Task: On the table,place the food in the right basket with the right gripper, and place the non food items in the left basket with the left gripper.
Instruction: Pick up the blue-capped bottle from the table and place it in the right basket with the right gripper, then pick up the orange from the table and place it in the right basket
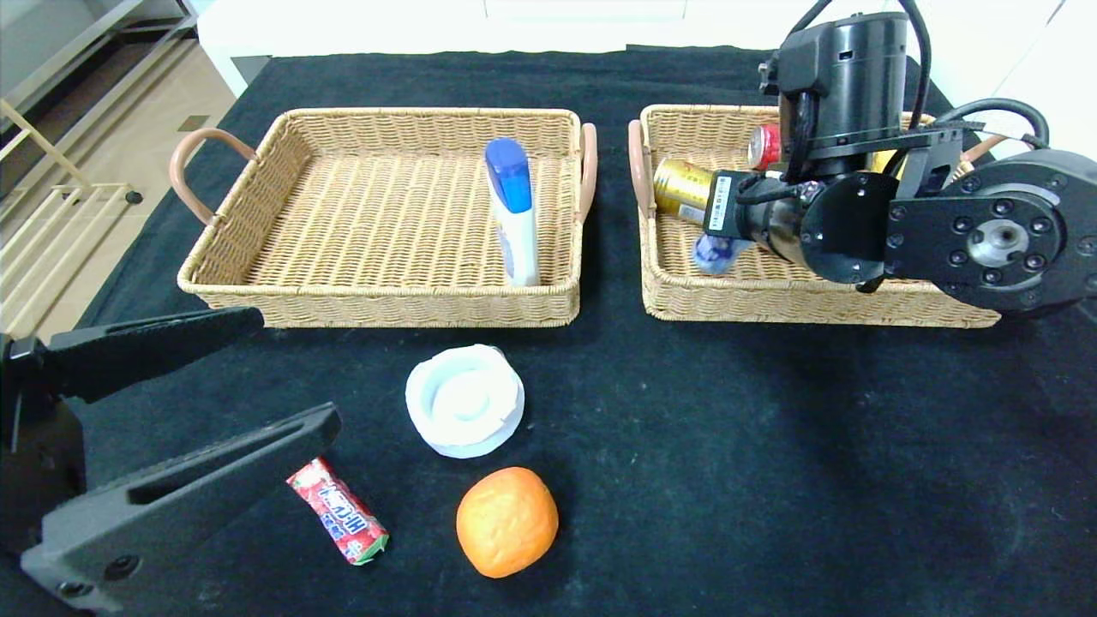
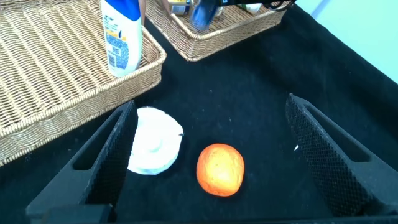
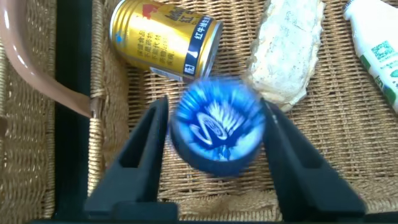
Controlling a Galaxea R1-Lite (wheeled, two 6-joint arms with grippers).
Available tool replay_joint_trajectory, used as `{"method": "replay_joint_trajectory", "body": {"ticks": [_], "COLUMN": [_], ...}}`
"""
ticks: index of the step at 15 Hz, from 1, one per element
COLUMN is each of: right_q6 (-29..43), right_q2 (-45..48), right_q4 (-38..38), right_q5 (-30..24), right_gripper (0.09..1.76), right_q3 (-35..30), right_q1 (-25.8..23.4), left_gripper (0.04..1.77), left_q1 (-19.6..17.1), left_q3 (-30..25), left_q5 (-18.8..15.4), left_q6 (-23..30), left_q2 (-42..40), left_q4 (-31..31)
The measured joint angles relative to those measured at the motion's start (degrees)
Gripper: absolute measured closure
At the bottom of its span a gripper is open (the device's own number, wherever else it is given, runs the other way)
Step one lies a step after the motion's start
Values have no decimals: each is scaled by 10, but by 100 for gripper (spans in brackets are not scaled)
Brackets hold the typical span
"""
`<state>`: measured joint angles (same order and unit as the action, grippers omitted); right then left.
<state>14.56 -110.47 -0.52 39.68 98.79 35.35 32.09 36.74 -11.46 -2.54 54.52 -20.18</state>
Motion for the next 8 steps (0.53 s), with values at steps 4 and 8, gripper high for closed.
{"method": "replay_joint_trajectory", "body": {"ticks": [4, 8], "right_q6": [1, 7], "right_q2": [0, 2], "right_q4": [0, 0], "right_q5": [0, 1], "right_gripper": [49, 36], "right_q3": [-3, -5], "right_q1": [-2, 2], "left_gripper": [9, 9], "left_q1": [0, 0], "left_q3": [-1, -1], "left_q5": [0, 0], "left_q6": [0, 0], "left_q2": [1, 1], "left_q4": [0, 0]}}
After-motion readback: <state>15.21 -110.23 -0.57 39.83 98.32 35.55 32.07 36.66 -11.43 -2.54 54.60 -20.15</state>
